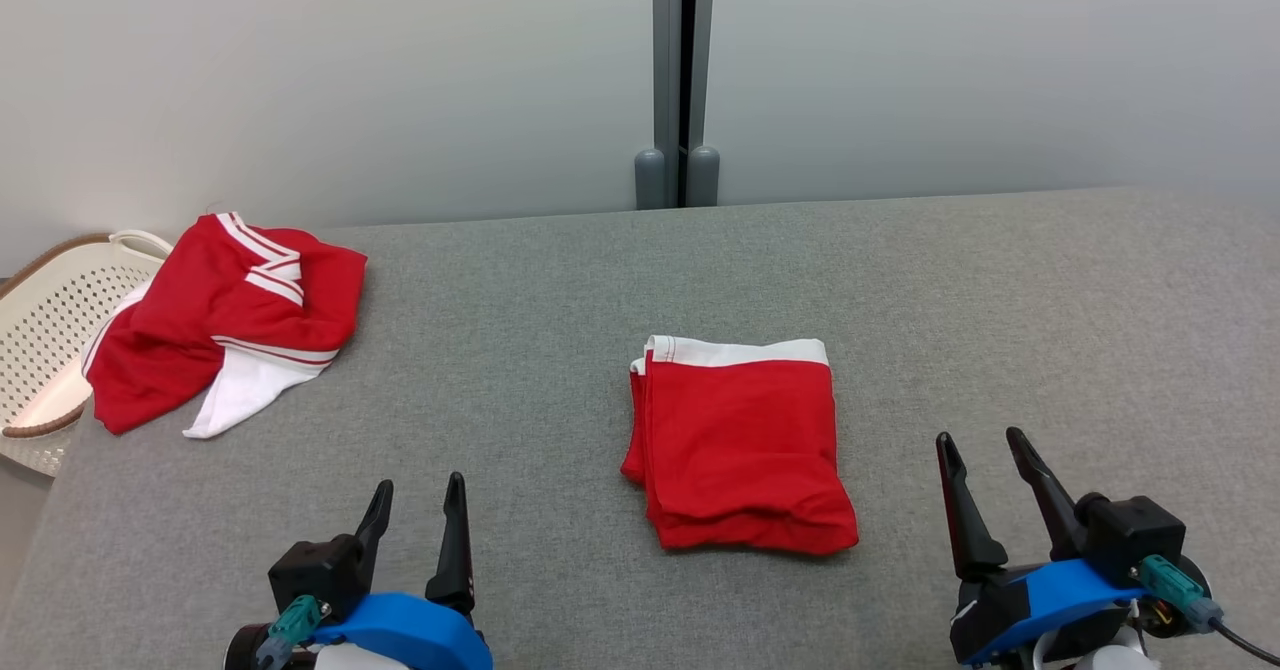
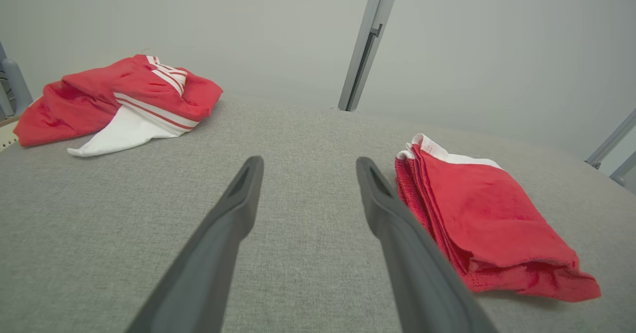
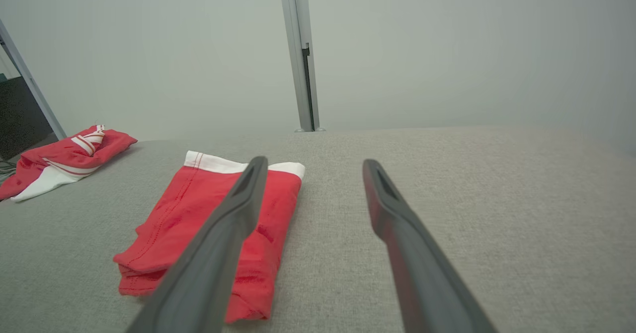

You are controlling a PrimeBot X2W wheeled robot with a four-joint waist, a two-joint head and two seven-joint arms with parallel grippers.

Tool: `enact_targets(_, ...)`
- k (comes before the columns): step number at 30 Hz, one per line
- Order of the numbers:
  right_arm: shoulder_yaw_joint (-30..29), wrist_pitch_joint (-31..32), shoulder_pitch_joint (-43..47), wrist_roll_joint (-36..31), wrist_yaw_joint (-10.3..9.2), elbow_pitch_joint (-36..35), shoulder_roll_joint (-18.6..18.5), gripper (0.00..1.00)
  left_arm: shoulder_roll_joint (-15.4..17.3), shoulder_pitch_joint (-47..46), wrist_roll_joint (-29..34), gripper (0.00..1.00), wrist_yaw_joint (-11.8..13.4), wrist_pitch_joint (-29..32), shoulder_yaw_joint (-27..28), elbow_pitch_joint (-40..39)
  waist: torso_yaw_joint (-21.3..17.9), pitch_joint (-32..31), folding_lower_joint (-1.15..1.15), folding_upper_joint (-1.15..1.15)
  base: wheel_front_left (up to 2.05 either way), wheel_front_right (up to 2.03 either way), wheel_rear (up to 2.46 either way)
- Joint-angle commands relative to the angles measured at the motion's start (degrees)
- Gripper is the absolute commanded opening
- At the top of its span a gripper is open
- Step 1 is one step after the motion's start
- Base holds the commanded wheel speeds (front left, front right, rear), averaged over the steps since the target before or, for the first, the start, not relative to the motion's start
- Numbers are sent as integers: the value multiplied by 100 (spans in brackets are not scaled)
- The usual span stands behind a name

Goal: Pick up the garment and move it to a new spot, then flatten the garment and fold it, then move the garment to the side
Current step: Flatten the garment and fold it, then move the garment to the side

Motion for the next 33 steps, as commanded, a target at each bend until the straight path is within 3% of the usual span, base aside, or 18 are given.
enact_targets(1, 15, 7, 98, 28, 3, -38, 4, 100, 58, -37, 38, 100, -24, -26, -24, 40, 10, -6, 0, 1, 0, 0, 0)
enact_targets(25, 90, 29, 136, 116, 3, 142, 5, 100, -23, -102, 174, 100, -179, -28, 109, 355, 78, -95, 0, 1, 0, 0, 0)
enact_targets(33, -258, 666, -288, -124, 3, 253, 2, 100, -57, -172, 229, 100, -175, -28, 129, 321, 241, 66, 0, 1, 0, 0, 0)
